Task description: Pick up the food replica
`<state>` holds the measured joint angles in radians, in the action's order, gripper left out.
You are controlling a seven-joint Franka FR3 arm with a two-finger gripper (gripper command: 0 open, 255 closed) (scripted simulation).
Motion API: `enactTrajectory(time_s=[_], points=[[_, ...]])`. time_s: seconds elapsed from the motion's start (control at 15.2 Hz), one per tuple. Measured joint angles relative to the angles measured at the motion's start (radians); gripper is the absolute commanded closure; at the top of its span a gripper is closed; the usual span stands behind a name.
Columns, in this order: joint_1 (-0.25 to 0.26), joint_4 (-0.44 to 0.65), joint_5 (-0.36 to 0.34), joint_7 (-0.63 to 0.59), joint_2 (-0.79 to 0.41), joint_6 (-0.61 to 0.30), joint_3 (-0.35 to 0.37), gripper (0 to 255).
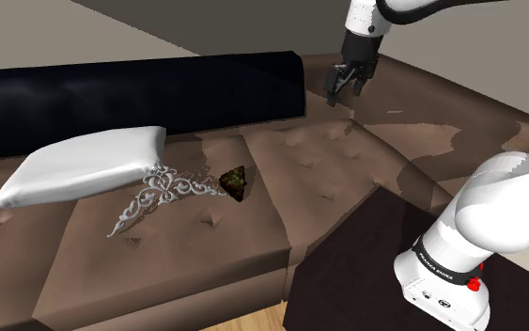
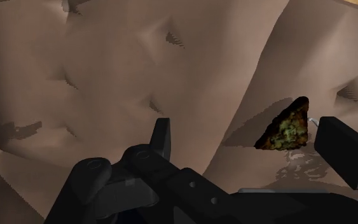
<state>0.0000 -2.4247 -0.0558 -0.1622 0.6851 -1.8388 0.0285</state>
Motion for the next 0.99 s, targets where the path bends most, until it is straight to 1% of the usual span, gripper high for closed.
enactTrajectory(time_s=[0.13, 0.66, 0.99], points=[[0.003, -0.020, 0.012, -0.028, -0.041, -0.056, 0.013, 0], [0.020, -0.050, 0.055, -0.151, -0.265, -0.292, 0.077, 0], [0.027, -0.014, 0.062, -0.228, -0.450, -0.433, 0.115, 0]])
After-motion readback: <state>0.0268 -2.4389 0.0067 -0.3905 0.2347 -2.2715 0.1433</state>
